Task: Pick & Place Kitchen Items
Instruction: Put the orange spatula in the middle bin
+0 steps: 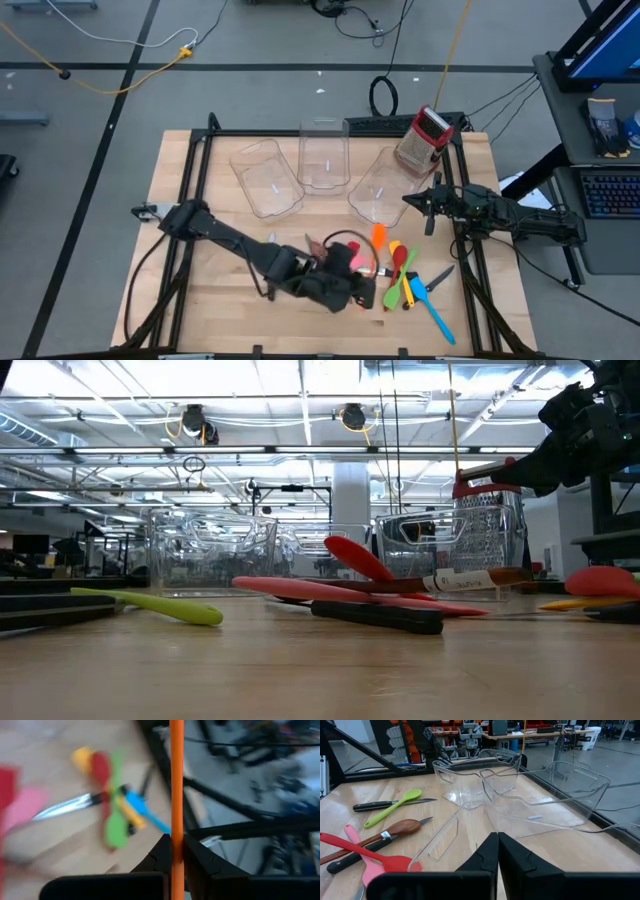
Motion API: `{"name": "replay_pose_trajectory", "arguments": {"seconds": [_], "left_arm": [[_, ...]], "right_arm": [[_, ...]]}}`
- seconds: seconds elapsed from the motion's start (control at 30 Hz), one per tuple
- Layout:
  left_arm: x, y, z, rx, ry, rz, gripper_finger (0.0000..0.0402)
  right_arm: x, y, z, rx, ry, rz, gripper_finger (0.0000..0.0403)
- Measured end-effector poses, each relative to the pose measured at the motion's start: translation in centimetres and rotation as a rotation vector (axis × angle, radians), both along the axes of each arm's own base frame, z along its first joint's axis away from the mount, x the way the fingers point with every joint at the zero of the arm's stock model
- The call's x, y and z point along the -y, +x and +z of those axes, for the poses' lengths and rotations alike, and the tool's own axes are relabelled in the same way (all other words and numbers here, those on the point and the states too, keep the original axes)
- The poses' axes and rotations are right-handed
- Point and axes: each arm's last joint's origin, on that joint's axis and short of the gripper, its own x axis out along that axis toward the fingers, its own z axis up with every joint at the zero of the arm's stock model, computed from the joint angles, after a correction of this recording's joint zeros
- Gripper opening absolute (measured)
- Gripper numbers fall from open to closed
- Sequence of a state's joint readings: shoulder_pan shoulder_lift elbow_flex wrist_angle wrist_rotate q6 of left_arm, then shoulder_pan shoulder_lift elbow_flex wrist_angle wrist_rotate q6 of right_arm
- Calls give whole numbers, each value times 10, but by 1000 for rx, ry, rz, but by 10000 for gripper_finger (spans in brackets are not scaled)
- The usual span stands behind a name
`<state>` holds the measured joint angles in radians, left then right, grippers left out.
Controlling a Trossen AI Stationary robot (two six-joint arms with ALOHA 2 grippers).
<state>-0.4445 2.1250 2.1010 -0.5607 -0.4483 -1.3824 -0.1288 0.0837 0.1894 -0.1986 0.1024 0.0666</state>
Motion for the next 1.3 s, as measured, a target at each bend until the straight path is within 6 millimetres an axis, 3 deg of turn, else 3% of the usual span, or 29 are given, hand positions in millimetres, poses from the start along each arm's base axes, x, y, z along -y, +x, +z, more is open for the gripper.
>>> {"name": "replay_pose_trajectory", "arguments": {"seconds": [0.47,1.0,1.17,1.3], "left_arm": [[-38,32,35,353,160,-267,25],[-36,31,75,816,332,-503,26],[-36,30,76,823,332,-503,26],[-44,35,63,651,223,-418,26]], "right_arm": [[0,0,0,0,0,0,4],[0,0,0,0,0,0,4],[0,0,0,0,0,0,4],[0,0,0,0,0,0,4]]}}
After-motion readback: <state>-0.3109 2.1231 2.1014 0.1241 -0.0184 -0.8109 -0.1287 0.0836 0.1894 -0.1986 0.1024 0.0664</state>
